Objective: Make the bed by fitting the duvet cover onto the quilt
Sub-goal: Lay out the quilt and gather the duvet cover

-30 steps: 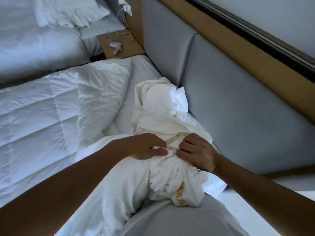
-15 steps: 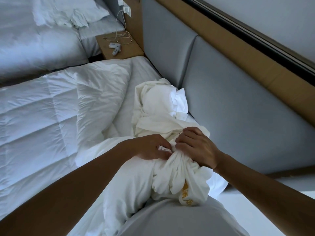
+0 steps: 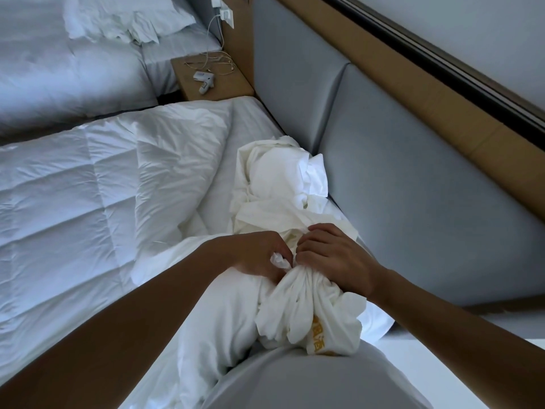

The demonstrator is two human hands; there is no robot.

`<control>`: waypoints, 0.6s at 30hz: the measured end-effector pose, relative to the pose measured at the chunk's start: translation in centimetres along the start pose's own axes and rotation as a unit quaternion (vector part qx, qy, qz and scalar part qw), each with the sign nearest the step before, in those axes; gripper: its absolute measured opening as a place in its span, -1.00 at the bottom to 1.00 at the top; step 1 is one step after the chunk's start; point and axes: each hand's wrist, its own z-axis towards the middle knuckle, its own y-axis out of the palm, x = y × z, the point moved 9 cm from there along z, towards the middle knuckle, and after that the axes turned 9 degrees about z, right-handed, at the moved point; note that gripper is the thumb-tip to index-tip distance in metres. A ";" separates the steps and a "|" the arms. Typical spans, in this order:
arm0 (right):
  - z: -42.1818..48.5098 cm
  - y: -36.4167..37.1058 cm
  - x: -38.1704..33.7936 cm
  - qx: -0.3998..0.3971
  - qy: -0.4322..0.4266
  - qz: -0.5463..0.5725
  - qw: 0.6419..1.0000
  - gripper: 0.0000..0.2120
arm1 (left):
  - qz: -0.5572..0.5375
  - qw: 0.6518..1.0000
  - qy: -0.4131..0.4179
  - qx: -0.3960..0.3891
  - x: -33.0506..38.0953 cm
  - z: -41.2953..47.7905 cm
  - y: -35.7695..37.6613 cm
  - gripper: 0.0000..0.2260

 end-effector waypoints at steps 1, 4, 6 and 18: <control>0.0 0.0 0.0 -0.001 0.001 0.001 1.000 -0.85 | 0.002 1.000 0.001 -0.006 0.0 -0.1 0.1 -0.79; 0.0 0.0 0.2 0.005 0.009 0.005 1.000 -0.84 | 0.005 1.000 0.007 0.010 0.2 0.1 0.3 -0.85; -0.1 -0.1 0.5 0.014 0.020 0.006 1.000 -0.83 | 0.010 0.999 0.007 0.036 0.3 0.2 0.3 -0.85; 0.4 -0.8 0.9 0.021 0.089 0.040 0.995 -0.85 | -0.068 0.987 0.041 0.140 0.4 -0.3 -0.5 -0.81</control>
